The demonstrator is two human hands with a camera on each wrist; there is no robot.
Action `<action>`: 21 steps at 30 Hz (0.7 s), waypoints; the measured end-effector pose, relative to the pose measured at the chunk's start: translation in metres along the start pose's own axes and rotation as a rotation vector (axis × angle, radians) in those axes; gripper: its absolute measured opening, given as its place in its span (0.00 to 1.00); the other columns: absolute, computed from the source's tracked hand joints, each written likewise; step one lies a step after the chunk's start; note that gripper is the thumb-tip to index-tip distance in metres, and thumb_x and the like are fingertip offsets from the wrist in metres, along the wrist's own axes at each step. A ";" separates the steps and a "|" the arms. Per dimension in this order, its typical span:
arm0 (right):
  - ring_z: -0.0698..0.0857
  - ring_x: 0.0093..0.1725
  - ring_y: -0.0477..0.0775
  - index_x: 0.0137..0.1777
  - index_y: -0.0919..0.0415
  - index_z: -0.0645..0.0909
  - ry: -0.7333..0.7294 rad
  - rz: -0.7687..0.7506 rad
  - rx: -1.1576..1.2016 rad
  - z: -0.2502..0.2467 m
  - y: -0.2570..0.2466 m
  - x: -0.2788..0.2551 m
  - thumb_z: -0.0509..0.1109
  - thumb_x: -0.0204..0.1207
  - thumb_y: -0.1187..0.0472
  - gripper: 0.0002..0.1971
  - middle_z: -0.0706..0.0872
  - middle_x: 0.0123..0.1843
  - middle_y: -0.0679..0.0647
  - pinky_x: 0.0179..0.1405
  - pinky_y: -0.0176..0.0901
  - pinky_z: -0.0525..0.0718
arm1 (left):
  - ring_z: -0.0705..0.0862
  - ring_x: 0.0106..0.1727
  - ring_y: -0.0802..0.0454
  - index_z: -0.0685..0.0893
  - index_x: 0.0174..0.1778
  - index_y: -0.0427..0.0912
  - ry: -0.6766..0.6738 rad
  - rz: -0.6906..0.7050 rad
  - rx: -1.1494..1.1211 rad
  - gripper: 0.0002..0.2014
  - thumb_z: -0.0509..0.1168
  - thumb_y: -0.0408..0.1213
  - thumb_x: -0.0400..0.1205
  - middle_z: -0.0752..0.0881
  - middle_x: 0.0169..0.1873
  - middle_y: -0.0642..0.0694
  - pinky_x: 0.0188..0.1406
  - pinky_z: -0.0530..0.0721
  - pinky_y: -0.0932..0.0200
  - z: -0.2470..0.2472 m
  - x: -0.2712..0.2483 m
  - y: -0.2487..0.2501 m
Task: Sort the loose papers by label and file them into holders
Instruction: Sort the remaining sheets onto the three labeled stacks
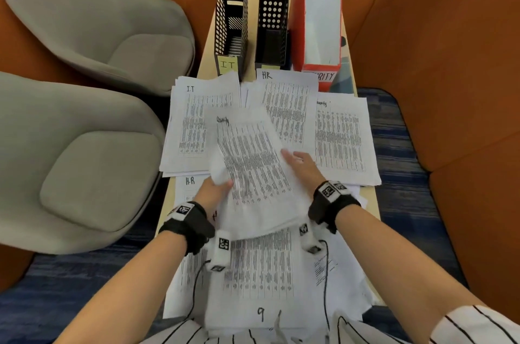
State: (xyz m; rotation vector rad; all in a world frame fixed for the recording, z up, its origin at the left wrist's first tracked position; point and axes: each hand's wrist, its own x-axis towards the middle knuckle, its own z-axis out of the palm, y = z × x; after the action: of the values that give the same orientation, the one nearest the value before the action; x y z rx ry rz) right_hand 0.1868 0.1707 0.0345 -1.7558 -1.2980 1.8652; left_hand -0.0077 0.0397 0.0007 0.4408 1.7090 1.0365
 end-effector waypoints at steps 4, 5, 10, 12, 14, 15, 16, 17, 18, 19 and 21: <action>0.87 0.61 0.62 0.68 0.66 0.79 -0.247 0.106 -0.086 -0.024 0.047 0.010 0.73 0.78 0.58 0.21 0.87 0.63 0.62 0.66 0.60 0.82 | 0.85 0.59 0.47 0.79 0.68 0.40 -0.116 -0.011 -0.215 0.16 0.63 0.34 0.83 0.87 0.59 0.46 0.58 0.81 0.51 0.002 0.003 0.021; 0.87 0.59 0.63 0.66 0.66 0.80 -0.224 0.085 -0.027 -0.028 0.053 0.012 0.73 0.78 0.57 0.20 0.88 0.61 0.62 0.65 0.61 0.82 | 0.87 0.57 0.46 0.80 0.66 0.40 -0.156 -0.024 -0.275 0.15 0.63 0.32 0.83 0.88 0.58 0.44 0.51 0.83 0.51 0.004 0.003 0.026; 0.83 0.56 0.58 0.67 0.64 0.77 0.328 -0.094 -0.465 -0.066 0.040 0.027 0.62 0.83 0.56 0.17 0.84 0.62 0.63 0.61 0.52 0.82 | 0.84 0.59 0.42 0.79 0.62 0.41 -0.054 0.010 0.077 0.14 0.67 0.34 0.81 0.83 0.61 0.38 0.50 0.83 0.54 0.010 0.026 0.012; 0.73 0.74 0.63 0.76 0.67 0.69 0.470 0.005 -0.677 -0.092 0.029 0.029 0.56 0.86 0.59 0.21 0.72 0.76 0.67 0.75 0.52 0.70 | 0.79 0.66 0.36 0.73 0.69 0.38 0.071 -0.069 0.487 0.25 0.71 0.38 0.77 0.76 0.67 0.35 0.63 0.80 0.48 0.004 0.037 -0.006; 0.74 0.73 0.64 0.68 0.69 0.76 0.507 0.126 -0.913 -0.128 0.024 0.026 0.57 0.86 0.61 0.16 0.76 0.72 0.65 0.74 0.50 0.72 | 0.74 0.69 0.32 0.65 0.73 0.36 0.106 -0.217 0.661 0.35 0.73 0.40 0.74 0.69 0.71 0.32 0.68 0.77 0.44 -0.006 0.039 -0.022; 0.78 0.68 0.64 0.61 0.65 0.80 0.471 0.194 -1.038 -0.145 0.021 0.023 0.61 0.84 0.58 0.13 0.80 0.67 0.63 0.70 0.50 0.76 | 0.74 0.69 0.33 0.65 0.73 0.35 0.070 -0.239 0.705 0.35 0.73 0.40 0.73 0.69 0.71 0.32 0.68 0.76 0.45 -0.009 0.038 -0.028; 0.80 0.65 0.63 0.55 0.63 0.80 0.404 0.254 -1.156 -0.157 0.021 0.019 0.68 0.79 0.53 0.13 0.82 0.62 0.62 0.65 0.50 0.79 | 0.75 0.67 0.35 0.67 0.72 0.34 0.024 -0.218 0.737 0.33 0.73 0.39 0.73 0.73 0.69 0.33 0.65 0.77 0.47 -0.012 0.038 -0.034; 0.82 0.62 0.63 0.50 0.62 0.79 0.350 0.304 -1.194 -0.167 0.020 0.014 0.73 0.73 0.49 0.16 0.83 0.58 0.61 0.60 0.49 0.80 | 0.78 0.65 0.37 0.71 0.68 0.34 -0.001 -0.172 0.764 0.29 0.73 0.38 0.73 0.77 0.66 0.34 0.62 0.77 0.50 -0.013 0.037 -0.038; 0.82 0.60 0.63 0.46 0.62 0.78 0.317 0.329 -1.192 -0.172 0.021 0.013 0.74 0.70 0.48 0.17 0.84 0.55 0.60 0.57 0.48 0.79 | 0.80 0.62 0.38 0.74 0.65 0.35 0.018 -0.107 0.774 0.25 0.72 0.36 0.73 0.80 0.62 0.35 0.59 0.78 0.51 -0.014 0.036 -0.041; 0.82 0.59 0.62 0.45 0.61 0.77 0.300 0.304 -1.194 -0.181 0.025 0.016 0.73 0.72 0.48 0.16 0.84 0.54 0.59 0.58 0.47 0.78 | 0.82 0.60 0.38 0.76 0.63 0.35 0.060 -0.042 0.767 0.22 0.71 0.33 0.74 0.82 0.60 0.36 0.58 0.79 0.52 -0.014 0.034 -0.044; 0.82 0.60 0.64 0.53 0.63 0.79 0.439 0.287 -1.049 -0.184 0.024 0.021 0.68 0.78 0.54 0.12 0.85 0.59 0.61 0.60 0.48 0.78 | 0.83 0.59 0.39 0.78 0.64 0.34 0.117 0.061 0.710 0.21 0.70 0.30 0.75 0.83 0.60 0.35 0.60 0.79 0.52 -0.011 0.031 -0.044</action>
State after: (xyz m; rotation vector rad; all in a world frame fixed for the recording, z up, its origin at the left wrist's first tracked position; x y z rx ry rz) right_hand 0.3565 0.2486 0.0275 -2.7295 -2.0759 0.7392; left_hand -0.0216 0.0328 -0.0520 0.8965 2.1597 0.4700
